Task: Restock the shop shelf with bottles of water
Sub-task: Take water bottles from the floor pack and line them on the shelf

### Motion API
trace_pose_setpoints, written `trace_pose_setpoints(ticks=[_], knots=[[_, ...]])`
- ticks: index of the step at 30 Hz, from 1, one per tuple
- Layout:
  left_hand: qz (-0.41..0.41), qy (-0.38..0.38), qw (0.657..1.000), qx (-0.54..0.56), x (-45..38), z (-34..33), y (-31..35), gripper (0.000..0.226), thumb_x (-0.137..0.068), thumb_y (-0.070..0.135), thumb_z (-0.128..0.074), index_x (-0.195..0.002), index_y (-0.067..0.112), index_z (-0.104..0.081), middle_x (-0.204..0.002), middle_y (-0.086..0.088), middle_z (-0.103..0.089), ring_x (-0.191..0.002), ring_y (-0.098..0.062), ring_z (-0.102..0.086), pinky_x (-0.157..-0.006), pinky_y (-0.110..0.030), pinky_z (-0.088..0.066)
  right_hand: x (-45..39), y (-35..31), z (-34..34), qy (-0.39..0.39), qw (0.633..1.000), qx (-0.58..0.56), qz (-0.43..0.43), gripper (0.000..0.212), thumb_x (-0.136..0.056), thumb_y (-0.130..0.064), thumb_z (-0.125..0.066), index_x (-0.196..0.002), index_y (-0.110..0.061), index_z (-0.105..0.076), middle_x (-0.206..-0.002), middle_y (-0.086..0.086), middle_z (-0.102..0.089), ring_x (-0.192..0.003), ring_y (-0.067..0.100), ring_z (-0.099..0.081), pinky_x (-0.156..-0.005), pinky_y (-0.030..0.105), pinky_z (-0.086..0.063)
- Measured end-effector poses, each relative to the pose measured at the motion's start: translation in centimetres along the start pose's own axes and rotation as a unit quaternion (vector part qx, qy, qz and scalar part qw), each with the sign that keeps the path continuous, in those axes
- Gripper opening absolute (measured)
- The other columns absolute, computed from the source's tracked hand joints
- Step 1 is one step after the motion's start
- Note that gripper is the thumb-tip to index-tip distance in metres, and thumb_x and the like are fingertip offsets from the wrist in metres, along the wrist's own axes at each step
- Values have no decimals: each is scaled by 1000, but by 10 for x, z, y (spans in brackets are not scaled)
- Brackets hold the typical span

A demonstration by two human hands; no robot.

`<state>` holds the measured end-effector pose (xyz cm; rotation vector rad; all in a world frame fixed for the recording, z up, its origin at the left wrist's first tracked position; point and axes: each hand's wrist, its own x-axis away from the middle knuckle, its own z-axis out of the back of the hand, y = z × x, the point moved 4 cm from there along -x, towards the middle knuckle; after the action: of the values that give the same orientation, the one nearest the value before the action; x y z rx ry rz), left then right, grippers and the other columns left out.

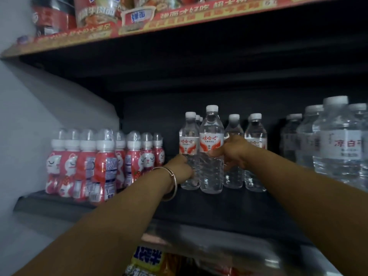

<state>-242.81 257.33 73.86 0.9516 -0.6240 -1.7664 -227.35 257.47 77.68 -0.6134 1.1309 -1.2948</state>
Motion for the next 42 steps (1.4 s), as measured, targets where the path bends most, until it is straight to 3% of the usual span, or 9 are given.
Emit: trace_pose_setpoints(ticks=[5,16,20,25,28,32,36,39,42], knots=[[10,-22,1000,-11,-12,-12,-3,39,-87,-6,-49,-125,5,-49,-111,-8,-56,-95,-18,-51,-77,-24,-42,-17,14,-8,18,999,13,-24,39,-73,-9,-78,-106,-3,-59,-103,15,-67,-92,35,-65,-77,50,-56],[1,-21,999,28,-12,-20,-4,32,-83,-6,-51,-113,3,-56,-113,-12,-60,-104,-27,-56,-96,-36,-48,-23,22,-11,49,997,51,-11,33,-78,-17,-73,-107,-4,-62,-104,12,-67,-92,30,-64,-81,43,-55],[13,-27,1000,10,-11,-18,-6,42,-80,-11,-51,-119,3,-54,-117,-18,-59,-106,-31,-58,-95,-42,-50,-17,22,-10,75,993,89,0,37,-79,-26,-72,-107,-3,-61,-98,11,-66,-82,25,-64,-69,33,-55],[4,-16,1000,-14,-7,-15,-3,47,-83,-12,-51,-126,4,-52,-117,-12,-57,-103,-26,-54,-92,-34,-46,-3,18,-8,99,984,150,13,33,-83,-36,-66,-75,-9,-48,-70,2,-50,-57,11,-48,-47,21,-36],[-21,9,999,-39,3,-13,6,45,-86,-9,-50,-129,4,-50,-122,-11,-54,-109,-26,-53,-91,-29,-44,11,14,-5,110,961,250,41,34,-87,-39,-62,-82,-7,-51,-72,1,-51,-57,8,-45,-45,17,-32],[-92,69,989,-94,33,-13,25,42,-88,2,-51,-129,13,-52,-131,-11,-53,-111,-28,-56,-92,-28,-47,45,6,-4,108,921,353,128,32,-91,-30,-58,-117,-10,-58,-111,11,-63,-95,25,-60,-77,34,-52],[-158,105,971,-142,89,-28,46,41,-90,4,-52,-130,12,-49,-131,-10,-53,-111,-27,-55,-85,-22,-40,110,5,5,124,838,488,210,51,-92,-35,-53,-139,-19,-39,-139,9,-47,-131,29,-37,-104,43,-32],[-198,129,955,-178,138,-53,53,47,-87,5,-54,-133,11,-43,-139,-9,-43,-130,-26,-38,-107,-29,-29,168,22,17,111,823,509,227,64,-94,-39,-49,-149,-22,-20,-156,2,-21,-144,24,-11,-113,45,-12],[-205,141,951,-184,192,-91,43,51,-84,3,-54,-132,9,-41,-139,-9,-40,-131,-26,-33,-111,-34,-26,232,49,30,104,817,508,252,64,-95,-35,-49,-149,-19,-19,-157,3,-16,-145,22,-9,-112,43,-11]])
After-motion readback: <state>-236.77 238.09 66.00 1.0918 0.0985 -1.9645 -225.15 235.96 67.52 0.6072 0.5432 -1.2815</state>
